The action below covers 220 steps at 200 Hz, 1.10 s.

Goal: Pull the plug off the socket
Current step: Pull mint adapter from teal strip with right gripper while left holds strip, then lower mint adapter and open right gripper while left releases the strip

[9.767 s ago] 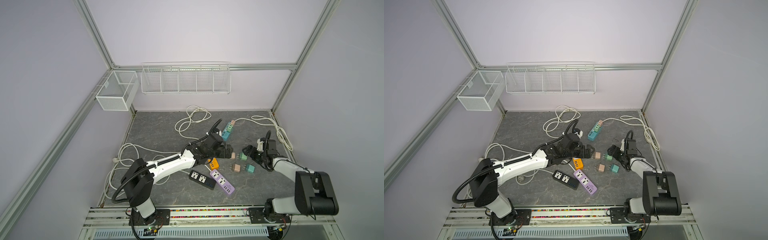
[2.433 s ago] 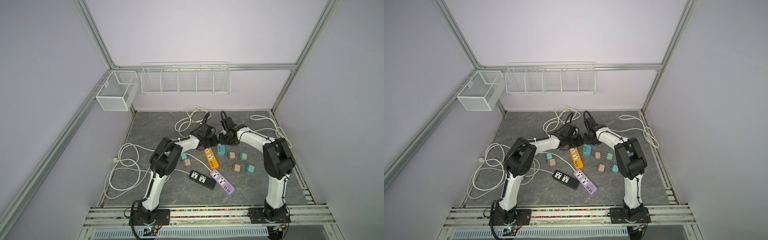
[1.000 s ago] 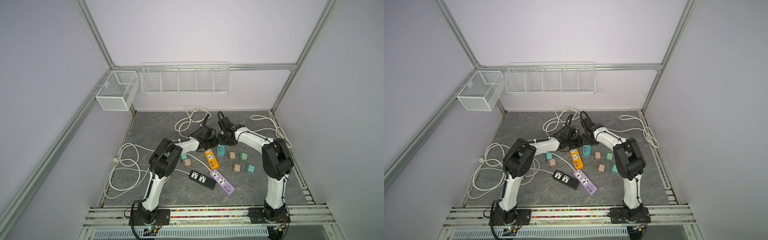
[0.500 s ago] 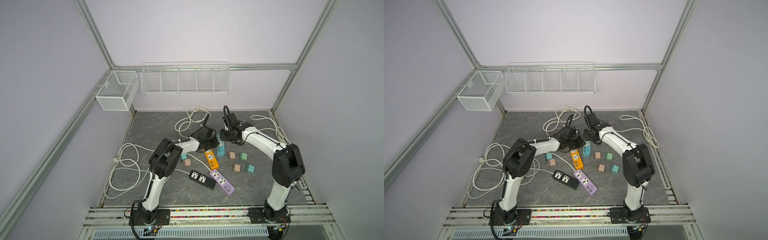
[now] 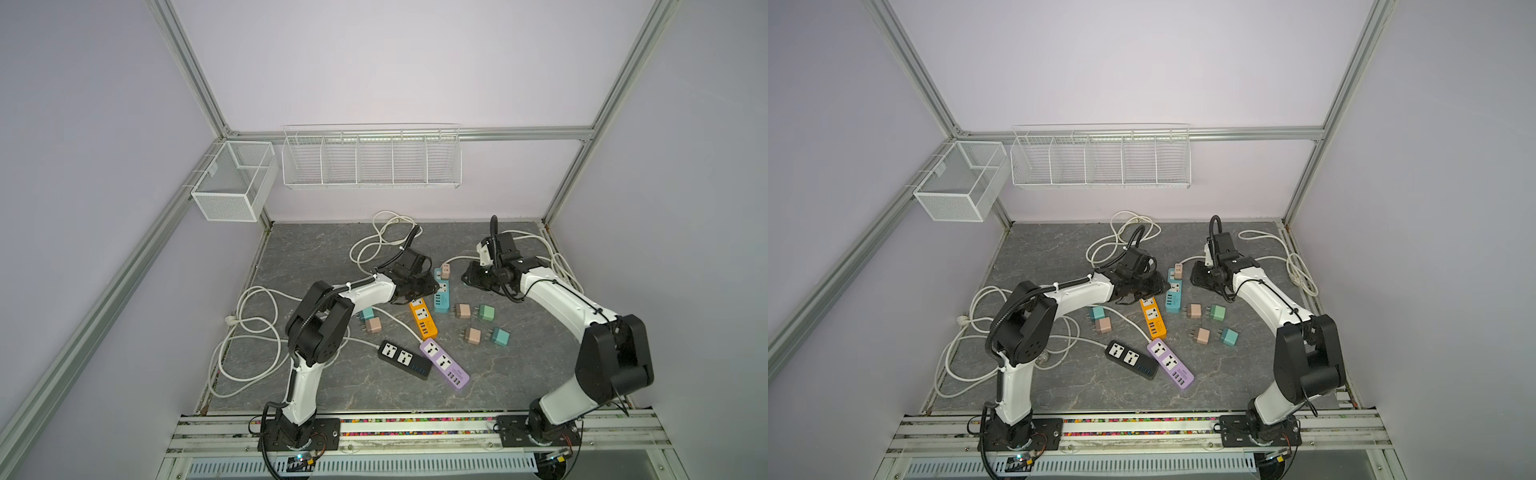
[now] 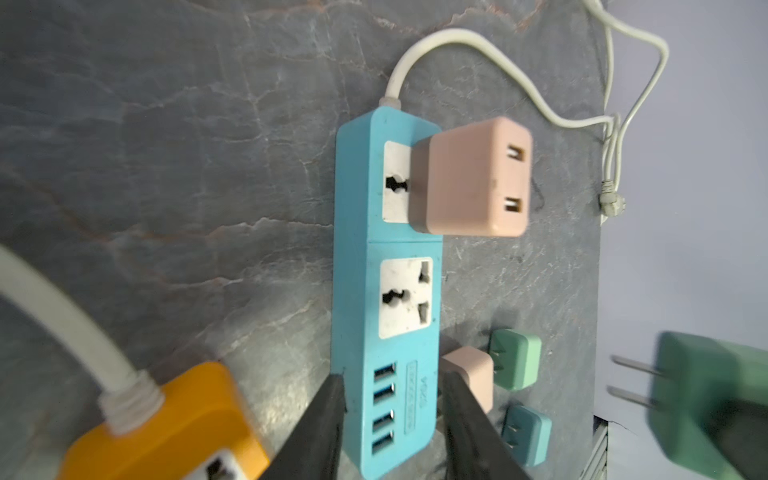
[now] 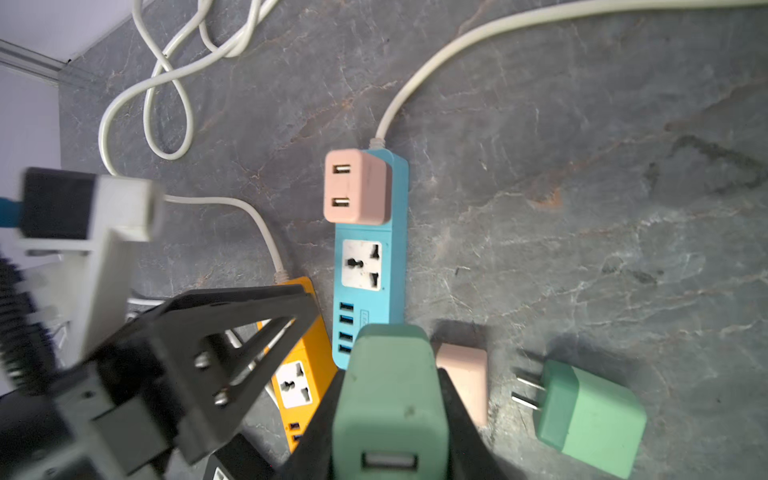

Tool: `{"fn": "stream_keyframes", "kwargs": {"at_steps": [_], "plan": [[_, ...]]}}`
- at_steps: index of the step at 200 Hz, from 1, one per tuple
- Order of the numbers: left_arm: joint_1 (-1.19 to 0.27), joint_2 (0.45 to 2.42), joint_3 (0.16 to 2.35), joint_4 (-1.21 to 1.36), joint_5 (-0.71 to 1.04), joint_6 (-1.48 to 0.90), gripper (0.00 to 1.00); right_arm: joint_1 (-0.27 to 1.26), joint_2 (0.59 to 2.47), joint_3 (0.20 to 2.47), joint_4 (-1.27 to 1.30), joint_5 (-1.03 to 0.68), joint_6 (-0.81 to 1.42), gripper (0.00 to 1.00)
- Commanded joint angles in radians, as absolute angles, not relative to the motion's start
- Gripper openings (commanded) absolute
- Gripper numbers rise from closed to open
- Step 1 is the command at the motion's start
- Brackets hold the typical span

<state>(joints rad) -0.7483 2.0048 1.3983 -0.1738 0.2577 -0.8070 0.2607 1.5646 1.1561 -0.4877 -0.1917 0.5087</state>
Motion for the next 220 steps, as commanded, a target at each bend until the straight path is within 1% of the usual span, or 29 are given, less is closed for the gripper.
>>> {"fn": "stream_keyframes", "kwargs": {"at_steps": [1,7,34,85,130,220], "plan": [[-0.752,1.945,1.371,-0.154,0.235,-0.799,0.44,0.212,1.522,1.096,-0.400,-0.362,0.542,0.25],[-0.752,1.937,1.364,-0.149,0.235,-0.799,0.44,0.175,1.524,1.081,-0.384,-0.387,0.548,0.25],[-0.752,1.907,1.335,-0.123,0.248,-0.805,0.47,0.121,1.537,1.019,-0.297,-0.468,0.578,0.25],[-0.764,1.852,1.260,-0.077,0.232,-0.813,0.52,0.080,1.621,0.976,-0.189,-0.510,0.606,0.27],[-0.781,1.848,1.244,-0.064,0.228,-0.814,0.57,0.071,1.698,0.980,-0.128,-0.489,0.614,0.29],[-0.784,1.858,1.253,-0.071,0.227,-0.815,0.59,0.066,1.793,0.990,-0.097,-0.459,0.606,0.34]]}}
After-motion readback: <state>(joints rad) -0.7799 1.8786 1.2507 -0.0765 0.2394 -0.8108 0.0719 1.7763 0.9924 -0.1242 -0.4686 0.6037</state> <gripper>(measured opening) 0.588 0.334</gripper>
